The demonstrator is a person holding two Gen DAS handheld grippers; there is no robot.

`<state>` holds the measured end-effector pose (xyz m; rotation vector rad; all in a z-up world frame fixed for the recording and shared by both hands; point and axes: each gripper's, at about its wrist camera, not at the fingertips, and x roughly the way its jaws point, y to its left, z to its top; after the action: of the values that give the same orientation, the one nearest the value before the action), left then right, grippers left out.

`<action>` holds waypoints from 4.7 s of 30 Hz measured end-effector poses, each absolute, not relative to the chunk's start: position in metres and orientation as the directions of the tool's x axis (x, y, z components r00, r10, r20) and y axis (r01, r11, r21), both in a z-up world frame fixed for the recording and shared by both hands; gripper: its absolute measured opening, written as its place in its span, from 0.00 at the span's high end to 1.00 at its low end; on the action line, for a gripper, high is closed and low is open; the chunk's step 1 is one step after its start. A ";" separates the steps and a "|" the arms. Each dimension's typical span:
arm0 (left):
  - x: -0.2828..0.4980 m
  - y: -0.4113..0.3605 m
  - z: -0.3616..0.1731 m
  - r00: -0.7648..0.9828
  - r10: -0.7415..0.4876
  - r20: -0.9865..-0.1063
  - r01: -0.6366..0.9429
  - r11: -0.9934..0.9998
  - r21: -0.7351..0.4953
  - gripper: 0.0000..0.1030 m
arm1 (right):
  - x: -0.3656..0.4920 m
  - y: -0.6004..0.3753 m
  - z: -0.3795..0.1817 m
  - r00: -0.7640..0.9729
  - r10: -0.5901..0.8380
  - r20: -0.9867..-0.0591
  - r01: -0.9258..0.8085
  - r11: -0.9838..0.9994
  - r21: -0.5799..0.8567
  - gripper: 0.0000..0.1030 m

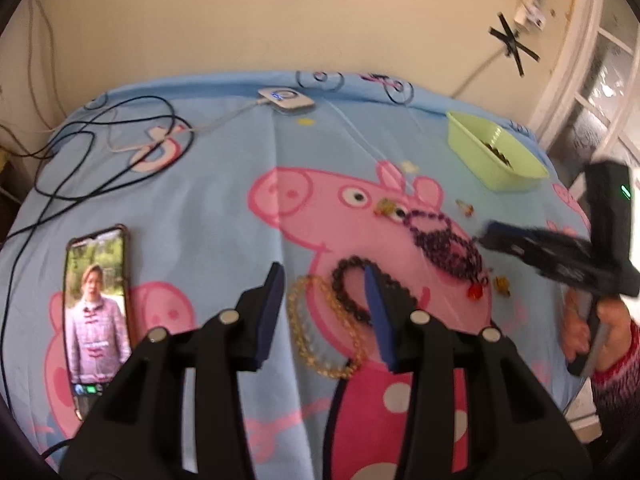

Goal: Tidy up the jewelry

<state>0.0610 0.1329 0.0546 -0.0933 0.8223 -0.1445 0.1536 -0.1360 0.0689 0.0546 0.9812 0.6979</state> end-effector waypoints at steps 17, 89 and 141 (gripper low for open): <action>0.078 0.118 0.044 0.642 -0.246 -0.726 0.141 0.969 -0.204 0.59 | 0.160 -0.127 0.083 0.344 0.597 -0.725 -0.555 0.752 0.356 0.93; 0.136 -0.145 0.157 0.496 -0.655 -0.569 0.730 0.670 -0.135 0.91 | 0.128 -0.338 0.214 0.725 0.542 -0.425 -0.402 0.834 0.378 1.00; 0.001 -0.078 0.006 0.672 -0.203 -0.713 0.299 0.954 0.010 0.56 | -0.031 -0.288 0.067 0.713 0.366 -0.597 -0.041 0.873 0.486 0.59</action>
<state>0.0007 -0.0778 0.0058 0.1293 0.7855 -0.2838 -0.0309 -0.2878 0.0669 0.4662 0.7479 0.2352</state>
